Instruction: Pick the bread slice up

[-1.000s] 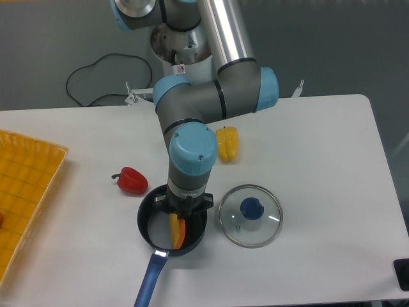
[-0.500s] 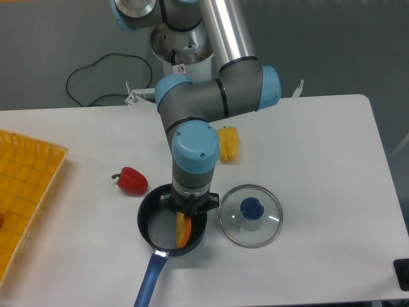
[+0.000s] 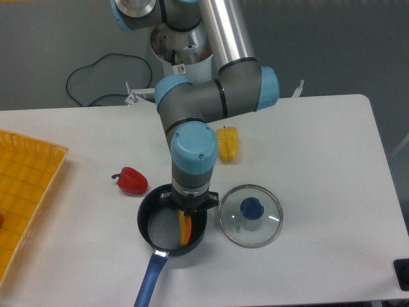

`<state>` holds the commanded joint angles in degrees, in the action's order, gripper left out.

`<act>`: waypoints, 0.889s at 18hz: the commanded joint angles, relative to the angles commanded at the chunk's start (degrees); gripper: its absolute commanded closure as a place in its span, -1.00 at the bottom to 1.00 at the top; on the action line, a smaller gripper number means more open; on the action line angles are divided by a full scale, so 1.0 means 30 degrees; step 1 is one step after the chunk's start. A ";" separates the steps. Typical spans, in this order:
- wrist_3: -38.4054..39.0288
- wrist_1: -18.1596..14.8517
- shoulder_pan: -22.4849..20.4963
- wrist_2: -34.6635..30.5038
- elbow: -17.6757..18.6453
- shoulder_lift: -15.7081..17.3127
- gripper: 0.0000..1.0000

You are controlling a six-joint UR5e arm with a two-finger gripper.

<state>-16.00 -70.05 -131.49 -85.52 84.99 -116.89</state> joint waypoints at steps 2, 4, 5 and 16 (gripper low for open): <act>0.0469 0.0000 0.0176 0.0000 0.0030 -0.0088 0.80; 0.0587 0.0000 0.0294 0.0000 0.0059 -0.0089 0.80; 0.0849 0.0000 0.0468 0.0000 0.0059 -0.0059 0.80; 0.0561 -0.0116 0.0558 -0.0643 -0.0175 0.0116 -1.00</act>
<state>-14.32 -70.40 -129.81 -87.44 84.47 -116.54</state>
